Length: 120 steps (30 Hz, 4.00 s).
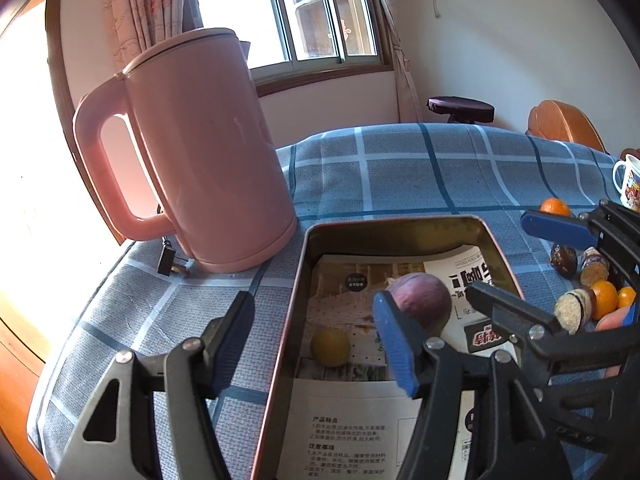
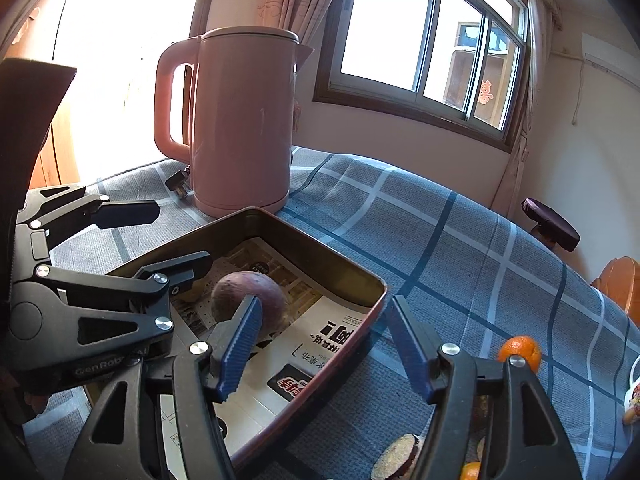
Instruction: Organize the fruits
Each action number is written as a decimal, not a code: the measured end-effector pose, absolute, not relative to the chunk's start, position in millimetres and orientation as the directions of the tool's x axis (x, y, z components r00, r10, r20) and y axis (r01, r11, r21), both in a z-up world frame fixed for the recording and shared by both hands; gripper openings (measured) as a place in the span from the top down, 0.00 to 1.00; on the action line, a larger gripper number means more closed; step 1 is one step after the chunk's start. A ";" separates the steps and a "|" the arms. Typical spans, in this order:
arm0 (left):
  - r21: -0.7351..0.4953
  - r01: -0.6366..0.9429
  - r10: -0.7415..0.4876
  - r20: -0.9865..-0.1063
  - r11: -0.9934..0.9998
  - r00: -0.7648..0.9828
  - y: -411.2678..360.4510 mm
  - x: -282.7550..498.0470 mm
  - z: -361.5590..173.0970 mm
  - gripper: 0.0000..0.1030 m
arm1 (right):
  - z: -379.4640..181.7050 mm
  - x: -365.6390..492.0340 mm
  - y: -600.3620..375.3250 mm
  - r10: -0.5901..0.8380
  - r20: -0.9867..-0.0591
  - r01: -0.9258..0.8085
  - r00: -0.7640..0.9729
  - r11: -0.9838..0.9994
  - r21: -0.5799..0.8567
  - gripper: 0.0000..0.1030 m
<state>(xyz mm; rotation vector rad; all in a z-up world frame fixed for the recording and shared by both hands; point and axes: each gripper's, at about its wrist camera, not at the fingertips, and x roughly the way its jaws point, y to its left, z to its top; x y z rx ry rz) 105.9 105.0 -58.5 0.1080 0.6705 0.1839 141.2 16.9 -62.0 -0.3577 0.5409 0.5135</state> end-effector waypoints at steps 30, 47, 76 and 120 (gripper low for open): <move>0.125 0.175 -0.050 -0.659 0.977 0.751 -62.8 92.7 -77.3 0.30 | -68.2 79.5 -169.8 0.140 -0.625 -0.267 0.768 0.957 -0.114 0.28; 0.035 0.202 -0.110 -0.744 0.979 0.659 -70.5 117.5 -95.2 0.59 | -92.8 101.7 -167.3 0.195 -0.748 -0.330 0.634 0.944 -0.033 0.64; 0.015 0.195 -0.138 -0.657 0.981 0.741 -63.6 93.8 -78.7 0.60 | -73.2 82.0 -176.0 0.244 -0.630 -0.330 0.737 0.944 -0.020 0.66; 0.047 0.172 -0.124 -0.513 0.984 0.850 -62.8 62.3 -60.9 0.60 | -54.3 51.2 -188.3 0.292 -0.452 -0.332 0.843 0.943 -0.008 0.66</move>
